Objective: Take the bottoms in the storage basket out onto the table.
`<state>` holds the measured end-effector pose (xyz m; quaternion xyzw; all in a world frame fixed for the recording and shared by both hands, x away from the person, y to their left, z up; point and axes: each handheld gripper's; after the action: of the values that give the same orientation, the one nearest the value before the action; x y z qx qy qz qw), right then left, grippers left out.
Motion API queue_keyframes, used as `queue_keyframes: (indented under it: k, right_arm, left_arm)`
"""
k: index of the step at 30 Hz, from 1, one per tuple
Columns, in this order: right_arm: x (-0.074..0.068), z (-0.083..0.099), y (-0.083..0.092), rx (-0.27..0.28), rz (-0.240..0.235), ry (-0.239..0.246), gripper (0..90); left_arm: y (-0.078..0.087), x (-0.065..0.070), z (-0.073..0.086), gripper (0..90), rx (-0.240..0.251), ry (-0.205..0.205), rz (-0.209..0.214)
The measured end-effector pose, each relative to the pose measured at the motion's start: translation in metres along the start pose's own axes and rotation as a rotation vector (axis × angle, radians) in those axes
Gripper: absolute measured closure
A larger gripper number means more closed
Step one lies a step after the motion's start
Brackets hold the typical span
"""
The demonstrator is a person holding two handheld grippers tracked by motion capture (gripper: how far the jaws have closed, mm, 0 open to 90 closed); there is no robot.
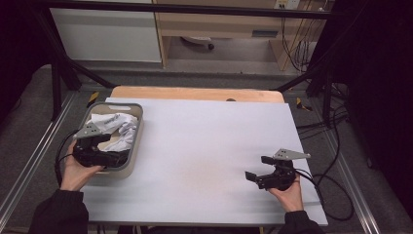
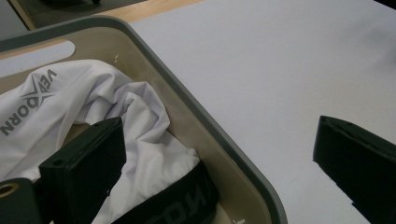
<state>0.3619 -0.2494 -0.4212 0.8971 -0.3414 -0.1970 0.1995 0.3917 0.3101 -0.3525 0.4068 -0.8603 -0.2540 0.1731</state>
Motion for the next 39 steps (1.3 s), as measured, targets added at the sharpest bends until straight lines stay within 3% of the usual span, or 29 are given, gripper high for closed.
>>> queue_keyframes:
  k: [11,28,39]
  right_arm:
    - [0.000,0.000,0.000,-0.003,0.000,0.002,0.6]
    - [0.000,0.000,-0.001,-0.008,0.002,0.000,0.6]
    - [0.000,0.000,-0.001,-0.008,0.002,0.001,0.6]
  left_arm:
    - [-0.005,-0.009,-0.012,2.6,-0.028,-0.017,-0.045]
    - [-0.024,-0.033,-0.021,3.7,-0.073,0.024,-0.104]
    - [-0.043,-0.045,-0.018,5.0,-0.113,0.049,-0.134]
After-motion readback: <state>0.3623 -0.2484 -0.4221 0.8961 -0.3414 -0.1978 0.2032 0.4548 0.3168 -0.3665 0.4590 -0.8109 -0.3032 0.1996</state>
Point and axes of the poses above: each handheld gripper's, and its own axes: y roughly backward along the jaws, z roughly out of its underside, x roughly to its right, and after that the axes turned 2 degrees about y, right-handed
